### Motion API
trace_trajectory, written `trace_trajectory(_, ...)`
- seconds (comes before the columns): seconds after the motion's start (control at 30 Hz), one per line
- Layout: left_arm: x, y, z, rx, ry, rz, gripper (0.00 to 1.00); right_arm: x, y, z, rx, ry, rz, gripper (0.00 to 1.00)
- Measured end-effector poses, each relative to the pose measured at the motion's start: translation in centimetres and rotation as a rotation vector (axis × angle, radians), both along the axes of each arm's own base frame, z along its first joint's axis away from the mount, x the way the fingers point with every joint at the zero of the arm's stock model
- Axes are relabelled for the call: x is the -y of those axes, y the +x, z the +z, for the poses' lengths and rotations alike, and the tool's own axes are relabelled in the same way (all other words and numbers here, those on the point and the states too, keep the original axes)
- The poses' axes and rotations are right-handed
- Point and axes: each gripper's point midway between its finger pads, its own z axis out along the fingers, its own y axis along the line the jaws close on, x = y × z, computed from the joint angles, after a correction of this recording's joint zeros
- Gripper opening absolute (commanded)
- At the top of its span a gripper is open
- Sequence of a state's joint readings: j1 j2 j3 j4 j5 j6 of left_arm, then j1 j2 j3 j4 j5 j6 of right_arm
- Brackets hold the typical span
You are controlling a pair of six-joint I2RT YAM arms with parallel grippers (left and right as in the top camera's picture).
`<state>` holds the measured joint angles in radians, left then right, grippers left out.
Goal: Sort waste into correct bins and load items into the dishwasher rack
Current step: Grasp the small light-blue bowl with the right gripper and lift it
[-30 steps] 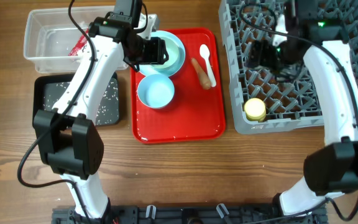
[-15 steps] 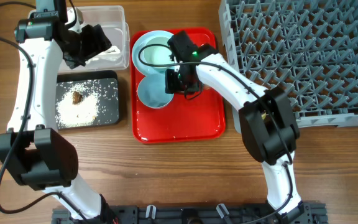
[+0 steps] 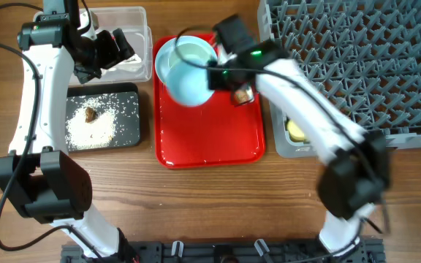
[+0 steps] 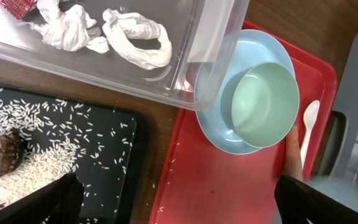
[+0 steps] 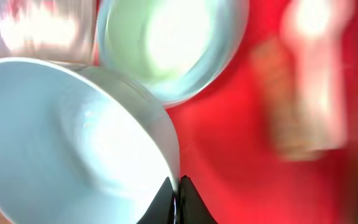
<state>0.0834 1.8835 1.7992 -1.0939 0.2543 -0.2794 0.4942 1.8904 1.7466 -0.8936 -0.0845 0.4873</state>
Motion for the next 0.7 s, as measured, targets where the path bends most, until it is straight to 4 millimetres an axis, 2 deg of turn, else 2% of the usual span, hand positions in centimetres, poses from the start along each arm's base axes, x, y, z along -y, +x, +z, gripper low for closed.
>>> trace_trajectory(0.07, 0.0, 0.0, 0.0, 0.0, 0.0, 0.0, 1.0, 6.0, 2.0, 5.2, 0.187, -0.112, -0.168, 0.04)
trace_trajectory(0.1, 0.0, 0.0, 0.0, 0.0, 0.0, 0.0, 1.0, 9.8, 3.2, 7.5, 0.285, -0.201, -0.286, 0.04)
trace_trajectory(0.13, 0.0, 0.0, 0.0, 0.0, 0.0, 0.0, 1.0, 12.7, 4.5, 8.9, 0.37, -0.293, -0.386, 0.04)
trace_trajectory(0.17, 0.0, 0.0, 0.0, 0.0, 0.0, 0.0, 1.0, 14.6, 5.5, 9.7, 0.426, -0.355, -0.447, 0.04)
trace_trajectory(0.2, 0.0, 0.0, 0.0, -0.002, -0.001, 0.0, 1.0, 16.6, 7.9, 11.8, 0.558, -0.419, -0.539, 0.04)
trace_trajectory(0.3, 0.0, 0.0, 0.0, -0.001, 0.001, 0.0, 1.0, 19.9, 12.4, 13.7, 0.744, -0.549, -0.641, 0.04)
trace_trajectory(0.37, 0.0, 0.0, 0.0, -0.002, 0.0, 0.0, 1.0, 21.7, 15.1, 12.3, 0.784, -0.682, -0.641, 0.04)
trace_trajectory(0.47, 0.0, 0.0, 0.0, -0.001, 0.0, 0.0, 1.0, 23.4, 17.9, 7.7, 0.741, -0.943, -0.554, 0.04)
trace_trajectory(0.5, 0.0, 0.0, 0.0, -0.002, -0.001, 0.0, 1.0, 23.5, 18.4, 6.0, 0.71, -1.019, -0.511, 0.04)
trace_trajectory(0.57, 0.0, 0.0, 0.0, -0.002, -0.001, 0.0, 1.0, 23.7, 18.8, 4.2, 0.676, -1.114, -0.466, 0.04)
trace_trajectory(0.7, 0.0, -0.1, 0.0, -0.002, -0.001, 0.0, 1.0, 24.0, 18.7, 3.4, 0.633, -1.183, -0.43, 0.04)
